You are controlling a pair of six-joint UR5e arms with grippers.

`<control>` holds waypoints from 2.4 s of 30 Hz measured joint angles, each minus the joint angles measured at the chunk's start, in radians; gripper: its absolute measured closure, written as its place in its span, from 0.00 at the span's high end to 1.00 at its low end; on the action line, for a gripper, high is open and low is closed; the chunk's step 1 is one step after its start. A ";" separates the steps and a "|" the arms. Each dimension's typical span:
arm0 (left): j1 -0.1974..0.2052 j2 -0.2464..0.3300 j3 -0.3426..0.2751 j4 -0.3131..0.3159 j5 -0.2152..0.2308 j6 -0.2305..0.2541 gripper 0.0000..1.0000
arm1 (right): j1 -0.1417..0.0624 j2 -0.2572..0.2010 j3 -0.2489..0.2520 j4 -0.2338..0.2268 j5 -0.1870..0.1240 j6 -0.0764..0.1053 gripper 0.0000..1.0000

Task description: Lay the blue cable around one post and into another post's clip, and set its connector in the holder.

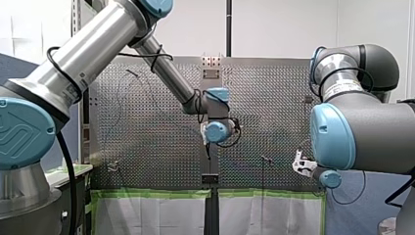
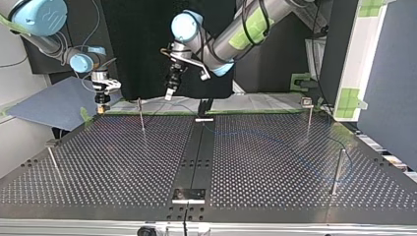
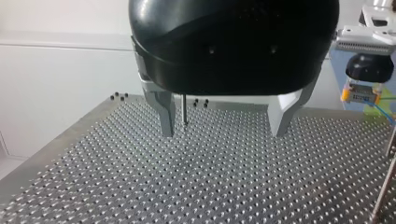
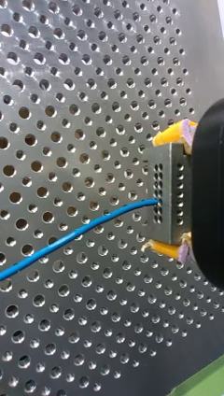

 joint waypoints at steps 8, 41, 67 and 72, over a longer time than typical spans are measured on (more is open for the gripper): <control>0.021 0.077 -0.077 0.011 0.003 -0.001 1.00 | 0.000 0.001 0.000 -0.001 -0.003 0.001 0.00; 0.112 0.364 -0.364 0.208 0.049 -0.069 1.00 | 0.019 0.002 0.000 0.003 -0.003 0.002 0.00; 0.170 0.429 -0.596 0.241 0.052 -0.044 1.00 | 0.032 0.003 -0.001 -0.003 0.000 0.002 0.00; 0.178 0.429 -0.642 0.243 0.051 -0.034 1.00 | 0.033 0.002 0.000 -0.002 0.000 0.001 0.00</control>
